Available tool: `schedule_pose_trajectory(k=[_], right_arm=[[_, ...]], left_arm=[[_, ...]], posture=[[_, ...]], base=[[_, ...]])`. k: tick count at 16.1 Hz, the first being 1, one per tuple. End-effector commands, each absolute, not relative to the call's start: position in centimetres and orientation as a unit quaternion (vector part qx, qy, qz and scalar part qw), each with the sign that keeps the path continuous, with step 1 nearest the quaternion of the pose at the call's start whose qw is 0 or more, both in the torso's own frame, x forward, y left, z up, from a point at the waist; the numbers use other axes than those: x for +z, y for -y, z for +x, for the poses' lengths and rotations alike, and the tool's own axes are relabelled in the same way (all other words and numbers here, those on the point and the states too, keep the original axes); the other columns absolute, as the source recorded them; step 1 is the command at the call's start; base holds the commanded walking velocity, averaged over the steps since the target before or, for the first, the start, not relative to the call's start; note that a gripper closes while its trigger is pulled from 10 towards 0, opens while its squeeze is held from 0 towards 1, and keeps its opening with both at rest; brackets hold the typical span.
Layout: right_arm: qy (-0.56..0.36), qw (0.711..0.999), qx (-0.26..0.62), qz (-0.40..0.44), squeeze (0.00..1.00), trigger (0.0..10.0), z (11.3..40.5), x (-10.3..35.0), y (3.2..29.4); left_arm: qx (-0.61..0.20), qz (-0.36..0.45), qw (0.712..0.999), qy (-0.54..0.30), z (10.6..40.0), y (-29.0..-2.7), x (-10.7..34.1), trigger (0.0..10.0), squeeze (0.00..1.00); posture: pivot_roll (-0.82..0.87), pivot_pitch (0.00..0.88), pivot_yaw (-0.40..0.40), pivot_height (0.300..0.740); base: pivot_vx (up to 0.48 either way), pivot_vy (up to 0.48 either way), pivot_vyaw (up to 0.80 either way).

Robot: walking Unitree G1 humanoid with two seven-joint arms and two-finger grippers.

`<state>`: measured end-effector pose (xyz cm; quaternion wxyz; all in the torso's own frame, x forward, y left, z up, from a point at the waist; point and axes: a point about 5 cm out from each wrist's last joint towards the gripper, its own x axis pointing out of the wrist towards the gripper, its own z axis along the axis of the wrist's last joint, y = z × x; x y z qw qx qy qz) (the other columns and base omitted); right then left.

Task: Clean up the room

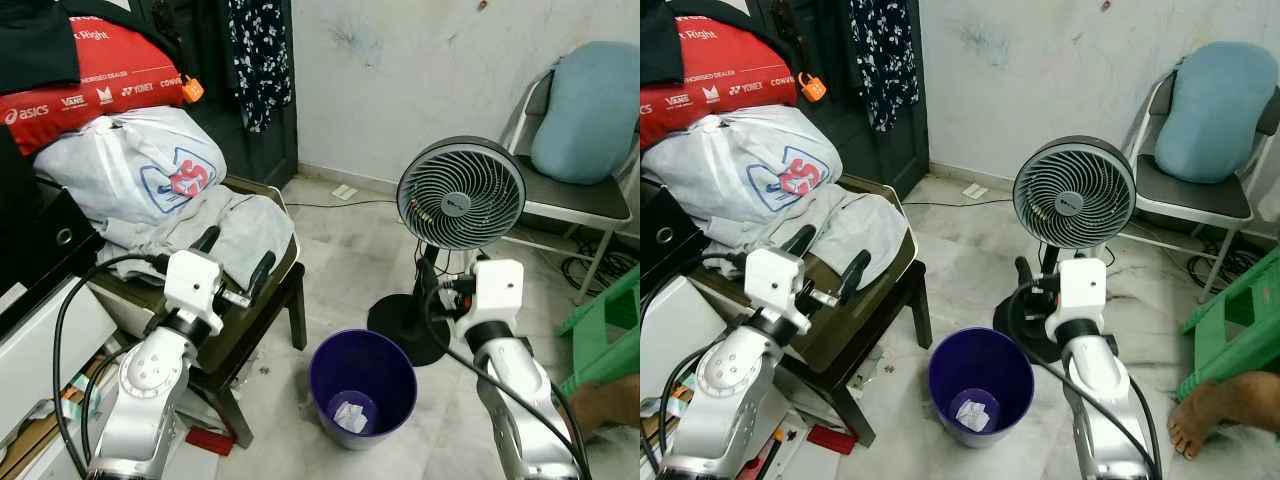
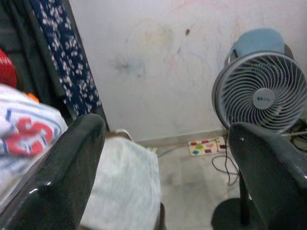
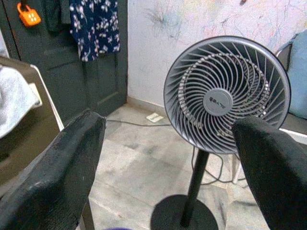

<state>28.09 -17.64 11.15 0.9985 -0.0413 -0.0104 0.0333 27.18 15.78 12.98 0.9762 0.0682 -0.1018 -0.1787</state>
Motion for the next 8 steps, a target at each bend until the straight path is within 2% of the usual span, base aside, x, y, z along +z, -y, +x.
schedule_pose_trajectory(k=[1,4,8], right_arm=[[0.02,0.997,0.055,-0.042,0.0,10.0,28.2,11.8,16.8],[0.019,0.995,0.086,-0.055,0.0,10.0,27.9,12.0,15.7],[0.014,0.994,0.092,-0.051,0.0,10.0,27.6,12.4,15.7]], left_arm=[[-0.174,0.065,0.977,0.104,26.9,-15.7,13.0,10.0,0.0],[-0.187,0.062,0.975,0.104,26.1,-15.0,12.8,10.0,0.0],[-0.17,0.048,0.98,0.092,25.3,-14.6,12.6,10.0,0.0]], posture=[[-0.08,0.0,0.022,0.74],[-0.07,0.0,-0.006,0.74],[-0.08,0.0,-0.011,0.74]], base=[[0.0,0.0,0.8],[0.0,0.0,0.8],[0.0,0.0,0.8]])
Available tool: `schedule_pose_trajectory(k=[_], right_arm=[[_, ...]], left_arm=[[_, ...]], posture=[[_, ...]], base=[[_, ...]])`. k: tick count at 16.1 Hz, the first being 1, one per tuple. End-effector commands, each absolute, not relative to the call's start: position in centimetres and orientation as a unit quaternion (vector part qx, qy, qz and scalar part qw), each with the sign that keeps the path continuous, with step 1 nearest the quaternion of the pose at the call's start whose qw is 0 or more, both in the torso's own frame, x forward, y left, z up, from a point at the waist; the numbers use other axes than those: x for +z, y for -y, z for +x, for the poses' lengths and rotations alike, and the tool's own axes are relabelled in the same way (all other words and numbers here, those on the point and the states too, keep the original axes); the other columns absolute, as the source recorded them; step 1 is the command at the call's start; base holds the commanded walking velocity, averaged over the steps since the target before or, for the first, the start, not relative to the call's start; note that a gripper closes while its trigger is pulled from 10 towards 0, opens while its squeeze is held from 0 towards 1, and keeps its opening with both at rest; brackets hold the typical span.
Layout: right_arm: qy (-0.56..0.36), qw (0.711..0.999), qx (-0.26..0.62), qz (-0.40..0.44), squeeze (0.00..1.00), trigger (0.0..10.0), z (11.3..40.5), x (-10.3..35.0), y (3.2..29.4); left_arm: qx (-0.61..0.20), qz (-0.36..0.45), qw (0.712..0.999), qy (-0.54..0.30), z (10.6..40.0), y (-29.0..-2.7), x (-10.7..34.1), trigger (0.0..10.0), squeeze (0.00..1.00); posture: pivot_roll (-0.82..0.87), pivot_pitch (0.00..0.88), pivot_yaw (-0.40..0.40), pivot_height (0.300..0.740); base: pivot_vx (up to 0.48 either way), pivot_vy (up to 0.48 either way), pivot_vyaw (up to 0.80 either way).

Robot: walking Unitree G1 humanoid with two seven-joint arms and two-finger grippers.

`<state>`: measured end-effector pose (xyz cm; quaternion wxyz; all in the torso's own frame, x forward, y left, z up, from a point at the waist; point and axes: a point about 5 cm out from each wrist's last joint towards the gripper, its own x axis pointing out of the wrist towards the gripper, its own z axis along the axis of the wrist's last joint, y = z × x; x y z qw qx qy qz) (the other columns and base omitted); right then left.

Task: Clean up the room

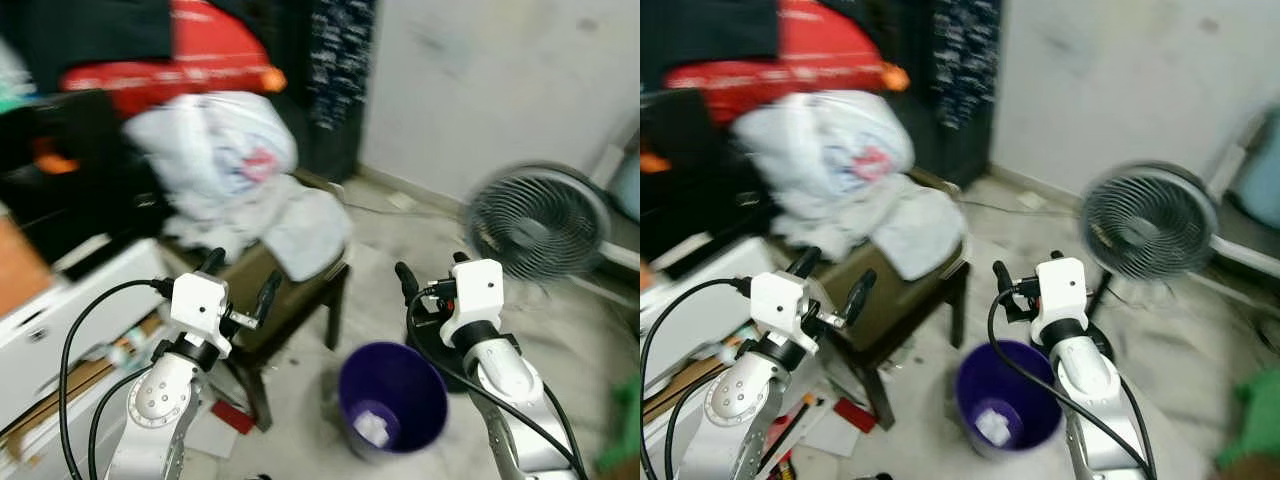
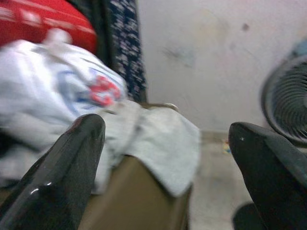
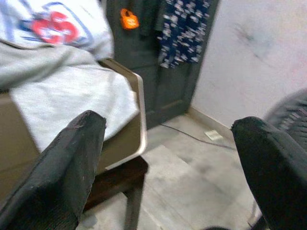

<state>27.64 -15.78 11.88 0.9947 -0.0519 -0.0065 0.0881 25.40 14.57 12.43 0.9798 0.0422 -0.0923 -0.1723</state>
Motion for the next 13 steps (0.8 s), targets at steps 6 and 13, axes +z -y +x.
schedule_pose_trajectory(k=[6,13], right_arm=[[0.009,0.995,0.089,-0.048,0.0,10.0,27.6,12.76,15.9],[0.015,0.995,0.073,-0.059,0.0,10.0,27.85,13.28,16.17]], left_arm=[[-0.14,0.058,0.985,0.08,25.49,-14.65,12.46,10.0,0.0],[-0.151,0.08,0.982,0.081,26.14,-14.06,12.56,10.0,0.0]], posture=[[-0.09,0.0,-0.012,0.74],[-0.12,0.0,0.01,0.74]], base=[[0.0,0.0,0.8],[0.0,0.0,0.46]])
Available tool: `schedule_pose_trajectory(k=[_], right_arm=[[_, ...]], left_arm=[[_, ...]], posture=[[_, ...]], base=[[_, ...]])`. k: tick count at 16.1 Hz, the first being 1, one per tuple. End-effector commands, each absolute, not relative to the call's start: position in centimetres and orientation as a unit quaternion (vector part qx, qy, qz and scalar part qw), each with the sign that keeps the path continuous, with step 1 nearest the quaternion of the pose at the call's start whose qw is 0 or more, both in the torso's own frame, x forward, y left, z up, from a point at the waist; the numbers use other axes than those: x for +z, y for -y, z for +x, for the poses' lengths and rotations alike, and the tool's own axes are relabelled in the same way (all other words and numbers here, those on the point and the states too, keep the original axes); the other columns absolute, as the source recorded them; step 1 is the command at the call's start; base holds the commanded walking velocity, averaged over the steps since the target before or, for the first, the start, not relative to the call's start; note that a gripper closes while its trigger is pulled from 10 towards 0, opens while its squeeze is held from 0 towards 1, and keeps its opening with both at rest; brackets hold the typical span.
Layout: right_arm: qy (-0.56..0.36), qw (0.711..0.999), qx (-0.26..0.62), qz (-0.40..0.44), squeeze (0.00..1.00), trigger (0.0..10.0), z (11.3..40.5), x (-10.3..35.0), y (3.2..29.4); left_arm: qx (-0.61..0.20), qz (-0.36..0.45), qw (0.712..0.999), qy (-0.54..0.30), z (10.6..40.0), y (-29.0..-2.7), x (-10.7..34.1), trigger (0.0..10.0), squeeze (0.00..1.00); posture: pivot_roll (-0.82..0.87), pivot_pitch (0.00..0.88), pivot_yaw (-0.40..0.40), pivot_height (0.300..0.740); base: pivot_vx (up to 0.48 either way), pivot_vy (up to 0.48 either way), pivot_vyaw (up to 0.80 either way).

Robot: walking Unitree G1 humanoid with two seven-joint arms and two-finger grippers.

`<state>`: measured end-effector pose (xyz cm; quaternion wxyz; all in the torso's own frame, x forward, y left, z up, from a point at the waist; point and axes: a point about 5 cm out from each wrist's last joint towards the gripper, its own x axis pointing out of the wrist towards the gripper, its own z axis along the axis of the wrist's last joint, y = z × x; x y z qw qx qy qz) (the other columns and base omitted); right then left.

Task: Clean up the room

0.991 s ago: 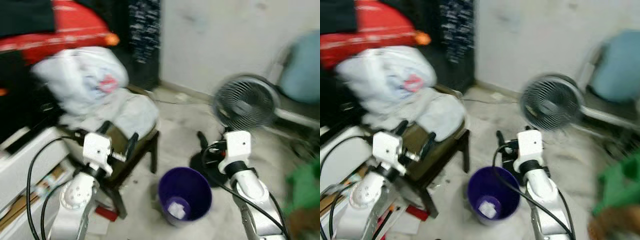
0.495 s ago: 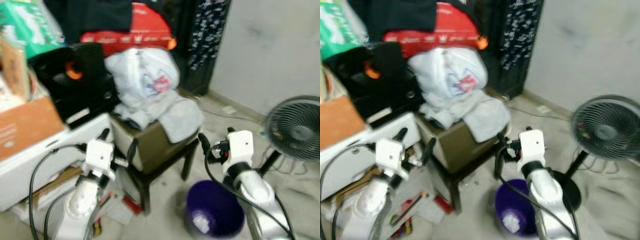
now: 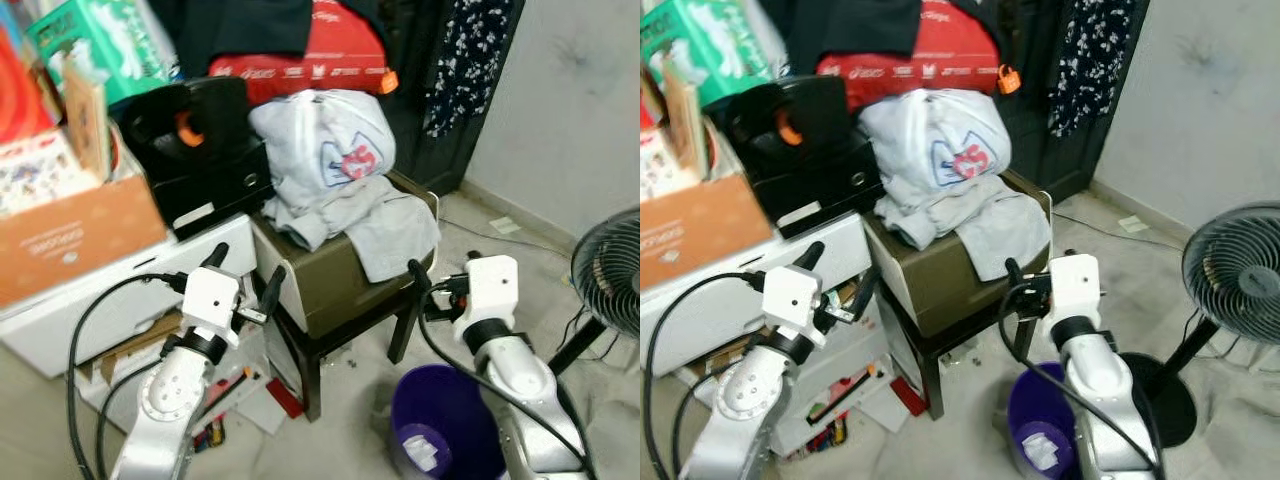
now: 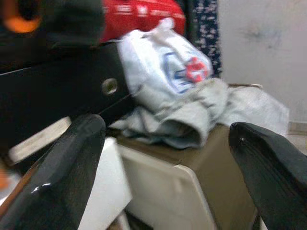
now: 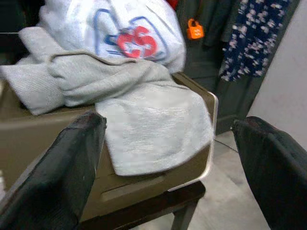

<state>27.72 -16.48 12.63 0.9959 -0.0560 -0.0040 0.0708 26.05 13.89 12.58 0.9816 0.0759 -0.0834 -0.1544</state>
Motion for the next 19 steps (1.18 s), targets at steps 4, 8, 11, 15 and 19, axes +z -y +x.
schedule_pose_trajectory(k=[4,8,11,15,19], right_arm=[[0.013,0.996,0.072,-0.049,0.0,10.0,27.9,13.26,16.11],[0.015,0.997,0.068,-0.037,0.0,10.0,28.34,13.39,15.96],[0.014,0.997,0.067,-0.034,0.0,10.0,28.39,13.38,15.98],[0.014,0.997,0.068,-0.04,0.0,10.0,28.35,13.33,15.96],[0.014,0.997,0.07,-0.037,0.0,10.0,28.41,13.31,15.71]], left_arm=[[-0.156,0.084,0.981,0.083,26.37,-13.61,12.62,10.0,0.0],[-0.158,0.092,0.979,0.085,26.36,-13.51,12.63,10.0,0.0],[-0.161,0.09,0.979,0.083,26.4,-13.43,12.55,10.0,0.0],[-0.164,0.086,0.979,0.081,26.46,-13.37,12.49,10.0,0.0],[-0.163,0.086,0.98,0.081,26.49,-13.46,12.55,10.0,0.0]], posture=[[-0.12,0.0,0.01,0.74],[-0.11,0.0,0.008,0.74],[-0.11,0.0,0.007,0.74],[-0.11,0.0,0.008,0.74],[-0.11,0.0,0.01,0.74]], base=[[0.0,0.0,0.8],[0.0,0.0,0.74],[0.0,0.0,0.15],[0.0,0.0,0.16],[0.0,0.0,0.53]])
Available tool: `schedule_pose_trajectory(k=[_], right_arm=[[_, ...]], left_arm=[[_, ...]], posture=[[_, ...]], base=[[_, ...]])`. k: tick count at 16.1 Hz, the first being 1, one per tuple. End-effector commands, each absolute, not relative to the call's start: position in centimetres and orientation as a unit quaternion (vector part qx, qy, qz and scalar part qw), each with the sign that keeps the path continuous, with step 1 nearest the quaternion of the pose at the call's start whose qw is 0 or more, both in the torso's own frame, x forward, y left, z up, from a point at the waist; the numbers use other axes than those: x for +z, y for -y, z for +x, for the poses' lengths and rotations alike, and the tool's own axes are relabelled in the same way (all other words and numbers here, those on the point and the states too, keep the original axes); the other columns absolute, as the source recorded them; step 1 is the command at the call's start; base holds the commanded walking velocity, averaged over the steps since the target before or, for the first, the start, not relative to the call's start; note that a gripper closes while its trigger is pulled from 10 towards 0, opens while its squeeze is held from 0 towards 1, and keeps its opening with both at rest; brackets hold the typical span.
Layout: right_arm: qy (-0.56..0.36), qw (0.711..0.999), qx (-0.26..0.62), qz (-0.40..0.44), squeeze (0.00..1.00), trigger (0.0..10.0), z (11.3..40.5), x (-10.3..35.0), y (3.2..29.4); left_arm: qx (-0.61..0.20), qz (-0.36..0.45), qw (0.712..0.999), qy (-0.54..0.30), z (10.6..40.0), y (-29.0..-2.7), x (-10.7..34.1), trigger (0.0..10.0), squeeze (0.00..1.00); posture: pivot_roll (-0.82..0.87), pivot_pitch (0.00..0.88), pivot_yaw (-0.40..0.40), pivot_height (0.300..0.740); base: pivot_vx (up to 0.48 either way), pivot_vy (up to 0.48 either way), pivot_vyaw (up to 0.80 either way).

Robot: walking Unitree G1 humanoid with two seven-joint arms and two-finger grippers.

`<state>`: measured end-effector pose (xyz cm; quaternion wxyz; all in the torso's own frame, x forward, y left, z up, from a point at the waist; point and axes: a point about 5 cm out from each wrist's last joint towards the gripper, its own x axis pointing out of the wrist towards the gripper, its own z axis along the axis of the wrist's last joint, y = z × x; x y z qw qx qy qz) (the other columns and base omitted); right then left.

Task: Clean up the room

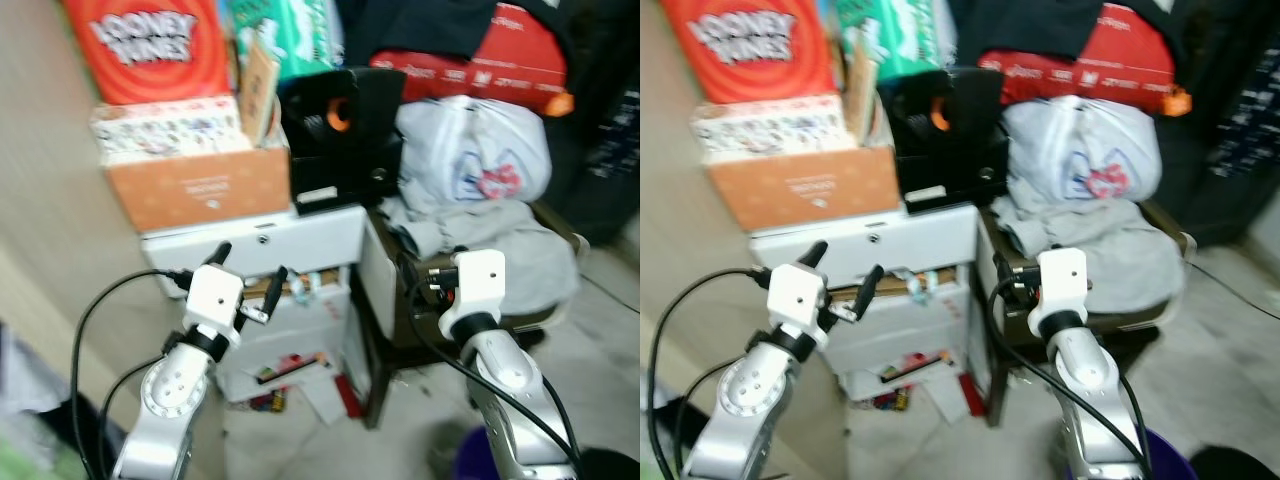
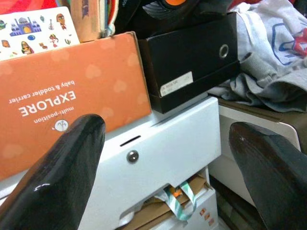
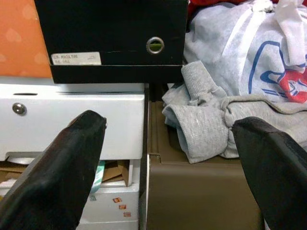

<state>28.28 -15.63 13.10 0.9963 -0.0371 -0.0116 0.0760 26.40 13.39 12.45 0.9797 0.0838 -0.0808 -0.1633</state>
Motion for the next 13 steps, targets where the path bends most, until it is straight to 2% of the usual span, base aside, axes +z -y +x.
schedule_pose_trajectory(k=[1,3,13], right_arm=[[0.014,0.997,0.07,-0.037,0.0,10.0,28.44,13.31,15.67],[0.014,0.997,0.07,-0.036,0.0,10.0,28.48,13.32,15.61],[0.015,0.997,0.064,-0.034,0.0,10.0,28.58,13.28,15.38]], left_arm=[[-0.163,0.087,0.98,0.081,26.48,-13.51,12.55,10.0,0.0],[-0.163,0.088,0.979,0.079,26.45,-13.62,12.51,10.0,0.0],[-0.169,0.091,0.979,0.076,26.61,-13.88,12.49,10.0,0.0]], posture=[[-0.11,0.0,0.011,0.74],[-0.11,0.0,0.013,0.74],[-0.11,0.0,0.026,0.74]], base=[[0.0,0.0,0.0],[0.0,-0.127,0.0],[0.0,-0.328,0.0]])
